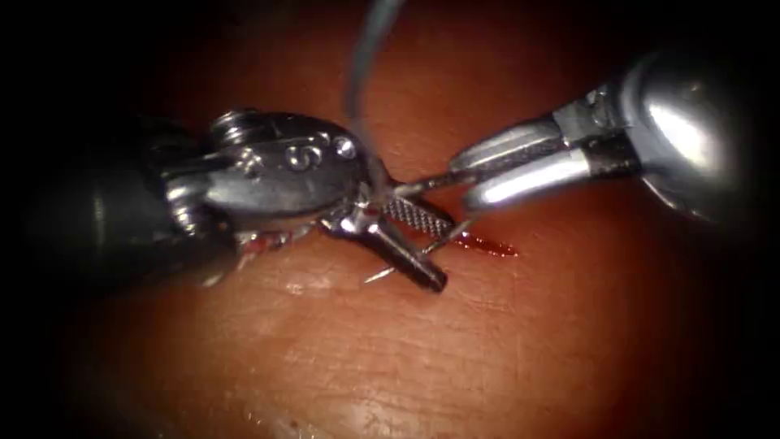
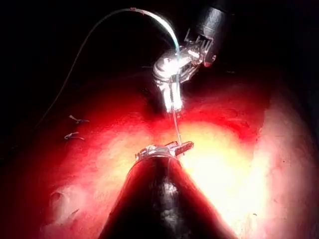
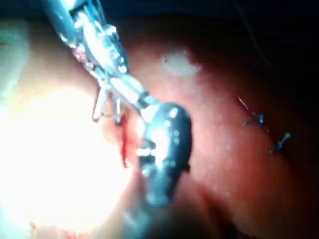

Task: Wound Closure

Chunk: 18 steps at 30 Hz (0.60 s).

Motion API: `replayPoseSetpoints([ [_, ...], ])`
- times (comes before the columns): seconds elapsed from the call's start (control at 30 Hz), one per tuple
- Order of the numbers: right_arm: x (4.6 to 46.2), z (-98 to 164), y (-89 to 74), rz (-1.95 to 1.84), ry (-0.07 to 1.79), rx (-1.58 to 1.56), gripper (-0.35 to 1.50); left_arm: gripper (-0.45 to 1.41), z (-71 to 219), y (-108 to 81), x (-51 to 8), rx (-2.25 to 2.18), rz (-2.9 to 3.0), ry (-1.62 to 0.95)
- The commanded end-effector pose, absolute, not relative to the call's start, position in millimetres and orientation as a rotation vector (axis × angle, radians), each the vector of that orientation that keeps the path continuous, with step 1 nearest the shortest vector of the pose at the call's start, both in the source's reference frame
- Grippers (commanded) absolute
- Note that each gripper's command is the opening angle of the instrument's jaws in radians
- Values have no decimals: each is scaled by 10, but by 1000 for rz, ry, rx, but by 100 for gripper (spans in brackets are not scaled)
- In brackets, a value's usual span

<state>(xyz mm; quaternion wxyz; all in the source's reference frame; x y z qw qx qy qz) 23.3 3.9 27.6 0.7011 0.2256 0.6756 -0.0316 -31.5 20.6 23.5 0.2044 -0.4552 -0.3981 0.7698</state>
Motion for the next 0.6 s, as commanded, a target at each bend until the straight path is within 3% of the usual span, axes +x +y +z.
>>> replayPoseSetpoints([
  [0.03, 240, 281, 42, -73, 1507, 500, -35, 10, 240, 210, -321, -1276, 2145, -1111],
  [0.23, 240, 282, 42, -66, 1507, 492, -35, -3, 238, 207, -322, -1284, 2138, -1109],
  [0.4, 240, 279, 47, -6, 1480, 429, -35, -3, 234, 209, -321, -1257, 2084, -1070],
  [0.47, 239, 277, 47, 24, 1466, 398, 12, -3, 233, 211, -321, -1250, 2070, -1054],
  [0.5, 240, 276, 47, 47, 1454, 374, 52, -3, 232, 212, -320, -1245, 2053, -1045],
  [0.6, 240, 272, 48, 86, 1435, 342, 101, -3, 230, 213, -318, -1230, 2025, -1026],
])
